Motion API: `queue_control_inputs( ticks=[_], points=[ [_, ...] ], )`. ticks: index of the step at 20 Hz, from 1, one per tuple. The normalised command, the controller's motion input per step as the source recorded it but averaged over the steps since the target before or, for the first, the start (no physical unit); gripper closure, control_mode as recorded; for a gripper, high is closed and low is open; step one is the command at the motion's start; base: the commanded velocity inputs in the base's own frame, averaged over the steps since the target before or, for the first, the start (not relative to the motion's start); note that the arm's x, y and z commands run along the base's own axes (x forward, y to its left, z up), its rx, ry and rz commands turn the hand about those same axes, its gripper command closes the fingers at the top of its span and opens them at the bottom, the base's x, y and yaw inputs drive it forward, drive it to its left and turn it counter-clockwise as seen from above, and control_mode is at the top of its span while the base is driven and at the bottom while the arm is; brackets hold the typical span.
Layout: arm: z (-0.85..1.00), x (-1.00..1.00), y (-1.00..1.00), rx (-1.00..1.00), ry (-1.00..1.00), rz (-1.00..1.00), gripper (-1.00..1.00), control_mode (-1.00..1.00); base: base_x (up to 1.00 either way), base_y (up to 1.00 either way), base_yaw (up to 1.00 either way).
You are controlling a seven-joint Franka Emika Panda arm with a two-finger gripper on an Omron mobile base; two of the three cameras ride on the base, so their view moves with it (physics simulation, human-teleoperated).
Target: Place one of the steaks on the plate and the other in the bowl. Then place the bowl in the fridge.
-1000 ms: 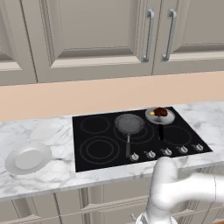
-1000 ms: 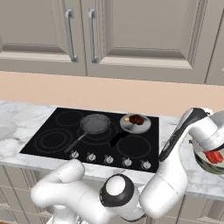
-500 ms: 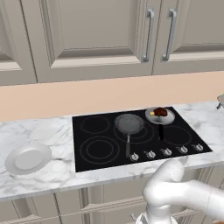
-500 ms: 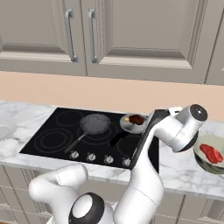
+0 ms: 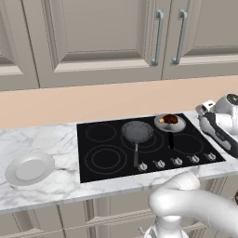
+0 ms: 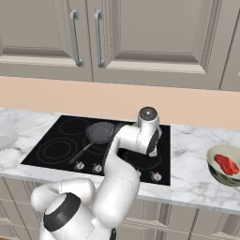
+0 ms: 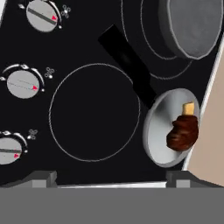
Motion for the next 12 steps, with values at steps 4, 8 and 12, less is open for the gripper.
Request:
queue_control_inputs(
  ticks=[4,8,12],
  points=[
    [0.00,0.38,0.48,0.00,0.14,-0.12,-1.00,-1.00,0.00,0.00,0.00],
    [-0.01,0.29,0.24,0.03,0.12,-0.16,-1.00,-1.00,0.00,0.00,0.00],
    [0.00,0.28,0.05,0.13,0.13,-0.17,-1.00,-1.00,0.00,0.00,0.00]
  ],
)
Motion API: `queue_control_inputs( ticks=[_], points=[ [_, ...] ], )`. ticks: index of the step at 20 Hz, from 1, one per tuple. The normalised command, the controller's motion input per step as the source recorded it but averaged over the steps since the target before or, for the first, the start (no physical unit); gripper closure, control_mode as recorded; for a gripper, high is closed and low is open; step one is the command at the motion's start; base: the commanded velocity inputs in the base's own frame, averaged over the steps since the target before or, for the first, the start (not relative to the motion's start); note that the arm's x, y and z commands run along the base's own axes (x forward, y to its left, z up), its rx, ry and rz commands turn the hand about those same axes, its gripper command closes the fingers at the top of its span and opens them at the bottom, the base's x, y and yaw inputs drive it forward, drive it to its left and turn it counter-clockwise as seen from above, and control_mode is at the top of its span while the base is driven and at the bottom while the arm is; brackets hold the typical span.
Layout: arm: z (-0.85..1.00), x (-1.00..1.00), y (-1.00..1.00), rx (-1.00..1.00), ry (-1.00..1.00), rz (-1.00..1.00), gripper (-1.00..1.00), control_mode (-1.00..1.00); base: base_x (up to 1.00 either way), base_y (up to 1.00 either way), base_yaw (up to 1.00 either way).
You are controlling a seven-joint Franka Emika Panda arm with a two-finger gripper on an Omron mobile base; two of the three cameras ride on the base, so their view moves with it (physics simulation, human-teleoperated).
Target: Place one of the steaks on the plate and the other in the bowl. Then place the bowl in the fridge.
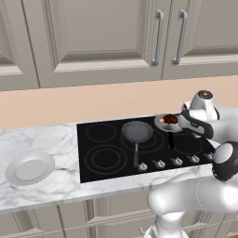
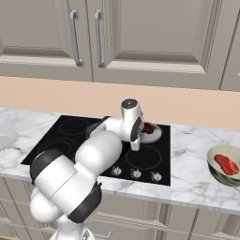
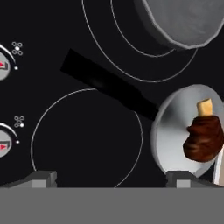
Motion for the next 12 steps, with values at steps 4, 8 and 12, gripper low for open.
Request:
queue_control_inputs(
  ticks=[4,8,12],
  points=[
    [0.00,0.06,0.00,0.26,0.04,-0.11,-1.00,-1.00,0.00,0.00,0.00],
    [0.00,0.00,0.00,0.31,-0.02,-0.01,-1.00,-1.00,0.00,0.00,0.00],
    [-0.08,0.06,0.04,0.17,-0.23,0.02,-1.00,-1.00,0.00,0.00,0.00]
  ],
)
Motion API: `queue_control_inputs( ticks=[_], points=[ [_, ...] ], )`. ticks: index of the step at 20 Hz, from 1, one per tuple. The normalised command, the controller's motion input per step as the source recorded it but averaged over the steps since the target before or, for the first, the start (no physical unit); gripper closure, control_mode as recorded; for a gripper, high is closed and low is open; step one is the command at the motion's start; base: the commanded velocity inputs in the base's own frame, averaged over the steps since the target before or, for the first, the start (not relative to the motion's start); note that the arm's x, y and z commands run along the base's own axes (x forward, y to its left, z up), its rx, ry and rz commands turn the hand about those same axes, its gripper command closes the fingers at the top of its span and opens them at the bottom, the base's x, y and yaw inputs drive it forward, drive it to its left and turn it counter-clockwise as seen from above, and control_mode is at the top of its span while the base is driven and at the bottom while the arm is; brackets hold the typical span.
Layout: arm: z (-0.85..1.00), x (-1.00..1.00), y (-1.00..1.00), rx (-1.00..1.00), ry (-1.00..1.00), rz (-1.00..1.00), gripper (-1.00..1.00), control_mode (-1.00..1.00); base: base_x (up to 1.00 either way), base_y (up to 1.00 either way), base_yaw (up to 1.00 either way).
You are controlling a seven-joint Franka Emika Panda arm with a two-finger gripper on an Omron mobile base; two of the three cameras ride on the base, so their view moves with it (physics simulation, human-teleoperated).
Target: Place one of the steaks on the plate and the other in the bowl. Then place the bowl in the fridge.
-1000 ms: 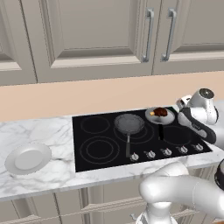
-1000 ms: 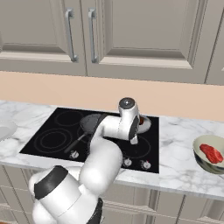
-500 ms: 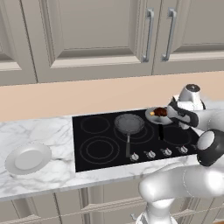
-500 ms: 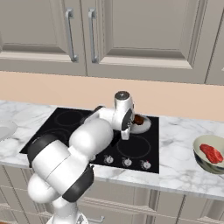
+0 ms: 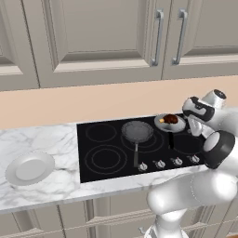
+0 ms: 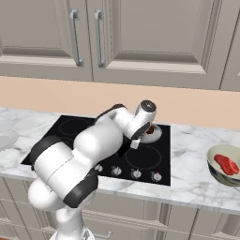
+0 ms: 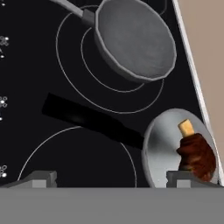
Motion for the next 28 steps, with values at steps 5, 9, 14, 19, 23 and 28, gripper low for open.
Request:
queue_control_inputs(
  ticks=[5,9,14,19,23,28],
  points=[
    [-0.09,0.34,0.02,0.04,-0.30,0.06,-1.00,-1.00,0.00,0.00,0.00],
    [-0.09,0.21,0.00,0.00,-0.13,0.01,-1.00,-1.00,0.00,0.00,0.00],
    [0.01,0.33,0.00,0.00,0.05,0.00,-1.00,-1.00,0.00,0.00,0.00],
    [0.02,0.55,0.00,0.00,0.07,0.01,-1.00,-1.00,0.00,0.00,0.00],
    [0.00,0.52,-0.01,0.00,0.00,0.04,-1.00,-1.00,0.00,0.00,0.00],
    [-0.12,0.28,-0.20,0.00,0.00,0.08,-1.00,-1.00,0.00,0.00,0.00]
  ],
)
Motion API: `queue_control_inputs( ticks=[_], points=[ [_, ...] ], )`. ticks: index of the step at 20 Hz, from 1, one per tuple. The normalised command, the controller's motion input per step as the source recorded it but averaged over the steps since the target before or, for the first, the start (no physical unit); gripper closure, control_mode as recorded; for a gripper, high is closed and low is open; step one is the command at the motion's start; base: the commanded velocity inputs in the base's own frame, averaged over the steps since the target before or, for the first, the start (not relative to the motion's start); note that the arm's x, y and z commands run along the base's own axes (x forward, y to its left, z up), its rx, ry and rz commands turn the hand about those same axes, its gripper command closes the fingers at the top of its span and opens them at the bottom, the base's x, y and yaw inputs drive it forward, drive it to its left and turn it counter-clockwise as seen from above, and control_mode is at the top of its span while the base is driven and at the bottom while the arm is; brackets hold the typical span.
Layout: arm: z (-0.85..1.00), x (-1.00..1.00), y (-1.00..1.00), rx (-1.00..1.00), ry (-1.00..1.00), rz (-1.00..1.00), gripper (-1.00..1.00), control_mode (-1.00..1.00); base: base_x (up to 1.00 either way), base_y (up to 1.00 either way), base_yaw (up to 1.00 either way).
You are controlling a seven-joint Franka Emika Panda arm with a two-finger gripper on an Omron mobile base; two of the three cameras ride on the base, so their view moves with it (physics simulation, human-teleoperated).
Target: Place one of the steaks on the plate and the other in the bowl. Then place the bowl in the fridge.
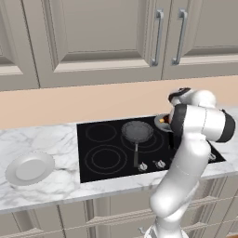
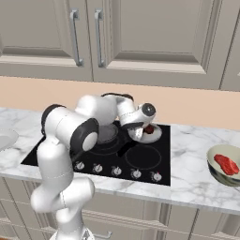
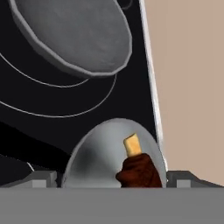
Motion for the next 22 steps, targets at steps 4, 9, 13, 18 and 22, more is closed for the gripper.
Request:
queue_control_inputs(
  ticks=[4,9,13,18,22],
  points=[
    [-0.15,0.36,-0.24,0.00,0.00,0.11,-1.00,-1.00,0.00,0.00,0.00],
    [-0.08,0.51,-0.02,0.00,0.00,0.12,-1.00,-1.00,0.00,0.00,0.00],
    [-0.18,0.49,0.00,0.00,0.00,0.13,-1.00,-1.00,0.00,0.00,0.00],
    [-0.24,0.41,0.15,0.00,0.01,0.08,-1.00,-1.00,0.00,0.00,0.00],
    [-0.11,0.39,0.35,-0.06,0.11,0.00,-1.00,-1.00,0.00,0.00,0.00]
  ],
)
